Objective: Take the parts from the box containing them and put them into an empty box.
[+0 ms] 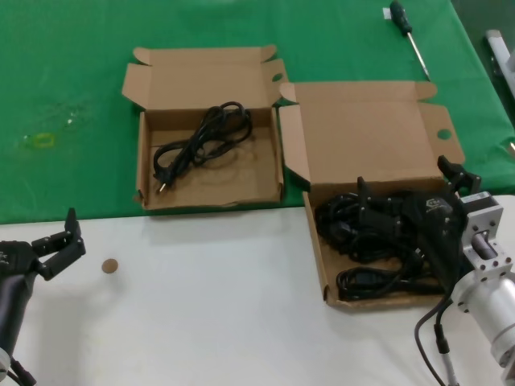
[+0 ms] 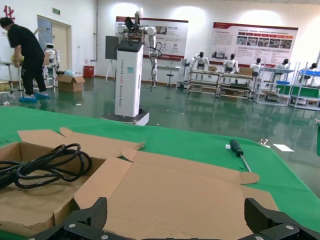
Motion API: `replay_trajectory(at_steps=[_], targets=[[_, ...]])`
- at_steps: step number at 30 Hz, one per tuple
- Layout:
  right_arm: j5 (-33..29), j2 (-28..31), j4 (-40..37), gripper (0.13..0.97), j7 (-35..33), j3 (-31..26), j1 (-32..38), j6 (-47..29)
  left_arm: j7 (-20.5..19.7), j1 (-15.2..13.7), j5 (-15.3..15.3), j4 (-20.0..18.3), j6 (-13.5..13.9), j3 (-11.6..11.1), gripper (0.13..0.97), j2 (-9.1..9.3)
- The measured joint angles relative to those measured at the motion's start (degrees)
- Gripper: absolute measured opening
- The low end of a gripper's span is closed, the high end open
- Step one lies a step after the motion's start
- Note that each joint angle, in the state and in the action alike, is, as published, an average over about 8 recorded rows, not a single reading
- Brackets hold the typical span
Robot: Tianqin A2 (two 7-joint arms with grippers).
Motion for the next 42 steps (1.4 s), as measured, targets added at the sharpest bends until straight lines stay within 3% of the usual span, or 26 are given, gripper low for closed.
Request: replay_trajectory(at_steps=[42], targets=[[0.00, 0.00, 0.00, 0.966, 0.00, 0.00, 0.00, 0.00, 0.00, 0.00, 0.00, 0.00, 0.00, 0.00, 0.966, 0.00]])
